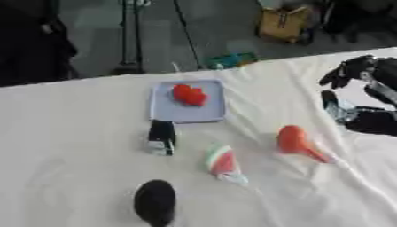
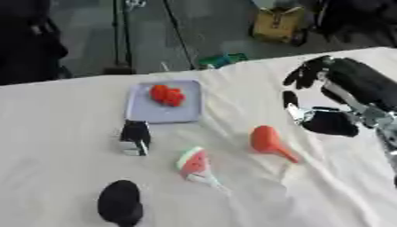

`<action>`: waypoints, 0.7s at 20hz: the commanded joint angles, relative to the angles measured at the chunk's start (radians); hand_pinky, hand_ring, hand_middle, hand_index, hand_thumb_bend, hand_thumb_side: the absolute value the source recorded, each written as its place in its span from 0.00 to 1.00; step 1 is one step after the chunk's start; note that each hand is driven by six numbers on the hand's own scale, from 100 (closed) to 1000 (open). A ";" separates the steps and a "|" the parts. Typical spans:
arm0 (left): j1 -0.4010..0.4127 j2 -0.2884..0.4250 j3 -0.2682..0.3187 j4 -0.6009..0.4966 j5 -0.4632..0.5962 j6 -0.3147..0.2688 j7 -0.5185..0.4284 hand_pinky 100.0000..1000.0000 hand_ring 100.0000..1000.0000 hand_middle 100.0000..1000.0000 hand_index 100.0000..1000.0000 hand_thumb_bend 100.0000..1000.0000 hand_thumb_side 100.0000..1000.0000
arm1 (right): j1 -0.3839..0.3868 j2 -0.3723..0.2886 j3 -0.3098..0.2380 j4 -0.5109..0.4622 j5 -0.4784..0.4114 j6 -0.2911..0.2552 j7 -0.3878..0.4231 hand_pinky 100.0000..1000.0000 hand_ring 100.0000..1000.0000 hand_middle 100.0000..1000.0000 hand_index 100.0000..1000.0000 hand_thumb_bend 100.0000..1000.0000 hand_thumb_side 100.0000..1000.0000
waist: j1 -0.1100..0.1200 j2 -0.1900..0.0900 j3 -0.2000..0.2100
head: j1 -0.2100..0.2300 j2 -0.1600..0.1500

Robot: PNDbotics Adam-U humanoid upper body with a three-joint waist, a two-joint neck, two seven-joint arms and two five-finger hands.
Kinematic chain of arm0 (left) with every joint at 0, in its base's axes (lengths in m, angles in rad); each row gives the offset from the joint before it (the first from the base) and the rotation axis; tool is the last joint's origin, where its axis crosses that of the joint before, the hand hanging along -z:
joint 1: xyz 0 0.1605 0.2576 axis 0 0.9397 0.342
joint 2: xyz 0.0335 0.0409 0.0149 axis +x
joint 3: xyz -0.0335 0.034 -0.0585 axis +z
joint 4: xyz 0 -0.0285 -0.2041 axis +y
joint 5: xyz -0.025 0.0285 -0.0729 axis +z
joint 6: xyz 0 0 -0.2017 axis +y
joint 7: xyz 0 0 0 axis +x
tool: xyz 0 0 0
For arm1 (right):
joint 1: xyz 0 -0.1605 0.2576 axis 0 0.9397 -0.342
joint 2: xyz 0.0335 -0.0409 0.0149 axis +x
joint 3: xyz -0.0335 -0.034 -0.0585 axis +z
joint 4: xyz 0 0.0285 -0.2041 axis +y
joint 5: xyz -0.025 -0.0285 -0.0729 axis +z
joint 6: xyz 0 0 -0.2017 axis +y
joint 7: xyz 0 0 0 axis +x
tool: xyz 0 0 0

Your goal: Pick up objects on the table and place them in the box.

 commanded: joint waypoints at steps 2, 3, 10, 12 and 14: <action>-0.006 0.016 0.001 -0.014 0.001 0.002 -0.006 0.63 0.60 0.70 0.63 0.00 0.86 | -0.017 -0.015 -0.006 -0.020 0.000 0.002 0.000 0.78 0.59 0.53 0.73 0.00 0.59 | -0.004 -0.018 0.001 | -0.002 -0.008; -0.006 0.016 0.001 -0.014 0.001 0.002 -0.006 0.63 0.60 0.70 0.63 0.00 0.86 | -0.020 -0.017 -0.005 -0.021 0.006 0.001 -0.003 0.81 0.68 0.62 0.82 0.00 0.81 | -0.005 -0.019 0.001 | -0.003 -0.007; -0.005 0.015 0.000 -0.014 0.002 0.002 -0.007 0.63 0.60 0.70 0.63 0.00 0.87 | -0.028 -0.023 0.036 0.006 0.098 -0.023 -0.008 0.86 0.83 0.79 0.94 0.00 0.96 | -0.010 -0.022 -0.001 | -0.009 -0.008; -0.005 0.015 0.000 -0.014 0.003 0.002 -0.008 0.63 0.60 0.70 0.63 0.00 0.87 | -0.027 -0.022 0.049 0.016 0.114 -0.016 -0.016 0.86 0.85 0.82 0.96 0.00 0.96 | -0.011 -0.021 0.000 | -0.010 -0.007; -0.004 0.014 0.000 -0.014 0.003 0.003 -0.009 0.63 0.60 0.70 0.63 0.00 0.87 | -0.026 -0.025 0.065 0.031 0.134 -0.016 -0.014 0.88 0.89 0.87 1.00 0.04 0.96 | -0.012 -0.021 0.002 | -0.011 -0.007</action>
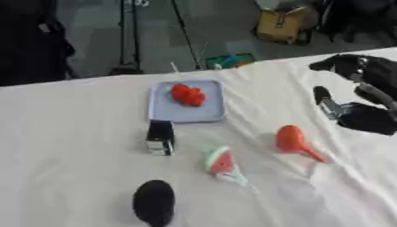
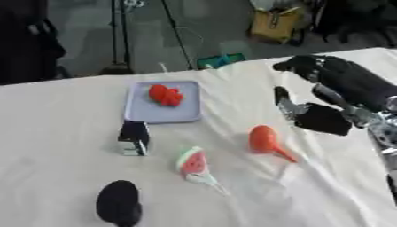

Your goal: Pick up objects on the table and place them in the box.

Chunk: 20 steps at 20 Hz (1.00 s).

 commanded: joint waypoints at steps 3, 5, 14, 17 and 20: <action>-0.004 0.014 -0.001 -0.014 0.004 0.000 -0.005 0.63 0.60 0.70 0.63 0.00 0.87 | -0.013 -0.026 0.033 0.032 0.066 -0.009 0.003 0.91 0.95 0.92 1.00 0.14 0.94 | -0.008 -0.020 0.003 | -0.005 -0.008; -0.005 0.012 -0.002 -0.014 0.004 0.000 -0.007 0.63 0.60 0.70 0.63 0.00 0.87 | -0.009 -0.023 0.046 0.051 0.079 -0.014 0.002 0.93 0.97 0.94 1.00 0.16 0.94 | -0.008 -0.020 0.004 | -0.005 -0.010; -0.003 0.011 -0.004 -0.014 0.008 0.003 -0.012 0.63 0.60 0.70 0.63 0.00 0.87 | 0.016 -0.019 0.073 0.112 0.147 -0.010 -0.027 0.92 0.97 0.92 1.00 0.26 0.79 | -0.006 -0.019 0.005 | -0.008 -0.014; -0.003 0.010 -0.003 -0.014 0.009 0.003 -0.014 0.63 0.60 0.71 0.63 0.00 0.87 | 0.014 -0.016 0.079 0.155 0.159 -0.026 0.019 0.94 0.98 0.94 1.00 0.33 0.74 | -0.006 -0.019 0.005 | -0.009 -0.014; -0.002 0.010 -0.004 -0.014 0.010 0.003 -0.015 0.63 0.60 0.71 0.63 0.00 0.87 | 0.012 -0.014 0.076 0.175 0.151 -0.029 0.050 0.94 0.99 0.94 1.00 0.34 0.71 | -0.006 -0.019 0.007 | -0.009 -0.014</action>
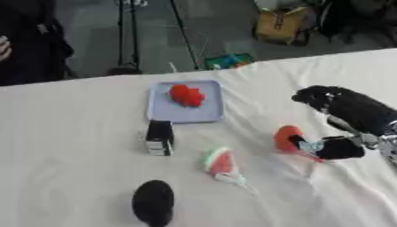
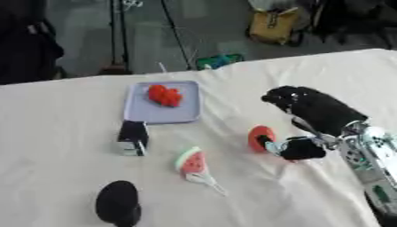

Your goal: Pick up objects on the table and place them in the box.

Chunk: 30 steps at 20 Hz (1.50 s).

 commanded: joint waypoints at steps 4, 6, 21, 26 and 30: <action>-0.002 0.010 0.002 -0.014 0.005 0.001 -0.006 0.63 0.60 0.71 0.63 0.00 0.87 | -0.011 -0.010 -0.004 0.016 -0.017 0.005 0.032 0.95 0.99 0.95 1.00 0.33 0.74 | -0.003 -0.018 0.001 | -0.002 -0.015; -0.003 0.009 0.002 -0.014 0.006 0.002 -0.006 0.63 0.60 0.71 0.63 0.00 0.87 | -0.010 -0.007 -0.003 0.016 -0.028 0.010 0.034 0.95 0.99 0.94 1.00 0.32 0.76 | -0.003 -0.018 0.001 | -0.002 -0.016; -0.007 0.006 -0.003 -0.014 0.007 0.003 -0.012 0.63 0.60 0.71 0.63 0.00 0.86 | -0.010 0.027 0.015 0.050 -0.094 0.036 0.065 0.95 0.97 0.91 1.00 0.30 0.77 | -0.006 -0.016 0.007 | -0.004 -0.022; -0.008 0.005 -0.004 -0.014 0.009 0.004 -0.014 0.63 0.60 0.71 0.63 0.00 0.86 | -0.011 0.044 0.019 0.074 -0.140 0.049 0.100 0.95 0.96 0.90 1.00 0.29 0.77 | -0.005 -0.014 0.011 | -0.008 -0.024; -0.008 0.004 -0.006 -0.014 0.010 0.004 -0.016 0.63 0.60 0.71 0.63 0.00 0.86 | -0.016 0.052 0.019 0.084 -0.142 0.053 0.109 0.95 0.95 0.88 1.00 0.29 0.77 | -0.005 -0.015 0.012 | -0.011 -0.028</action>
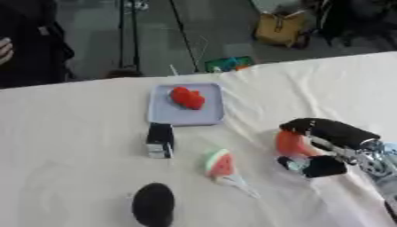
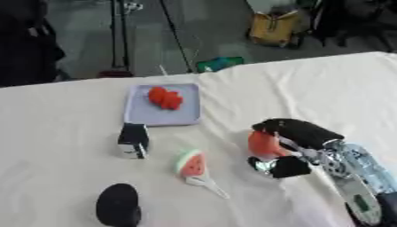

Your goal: Pick up objects on the table and place them in the box.

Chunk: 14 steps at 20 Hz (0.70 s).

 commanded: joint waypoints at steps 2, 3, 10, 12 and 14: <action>-0.007 0.011 -0.004 -0.014 0.003 0.002 -0.006 0.63 0.60 0.71 0.63 0.00 0.86 | -0.015 -0.005 -0.006 0.009 -0.006 0.001 0.014 0.95 0.95 0.87 1.00 0.29 0.77 | -0.003 -0.016 0.003 | -0.004 -0.014; -0.007 0.011 -0.003 -0.014 0.003 0.002 -0.006 0.63 0.60 0.71 0.63 0.00 0.86 | -0.015 -0.004 -0.007 0.012 -0.005 0.000 0.015 0.95 0.95 0.87 1.00 0.29 0.77 | -0.002 -0.016 0.003 | -0.004 -0.014; -0.003 0.009 -0.005 -0.014 0.005 0.004 -0.008 0.63 0.61 0.71 0.63 0.00 0.86 | -0.020 -0.001 -0.016 0.040 0.041 0.021 -0.040 0.90 0.85 0.85 1.00 0.29 0.75 | 0.000 -0.015 0.001 | -0.010 -0.020; -0.001 0.008 -0.006 -0.014 0.004 0.005 -0.011 0.63 0.61 0.71 0.63 0.00 0.86 | -0.021 -0.002 -0.019 0.042 0.064 0.033 -0.070 0.88 0.80 0.84 1.00 0.28 0.72 | 0.000 -0.015 0.000 | -0.012 -0.022; -0.002 0.008 -0.006 -0.014 0.002 0.006 -0.013 0.63 0.61 0.71 0.63 0.00 0.86 | -0.022 -0.002 -0.016 0.048 0.085 0.038 -0.088 0.88 0.80 0.84 1.00 0.29 0.71 | 0.001 -0.015 0.000 | -0.013 -0.023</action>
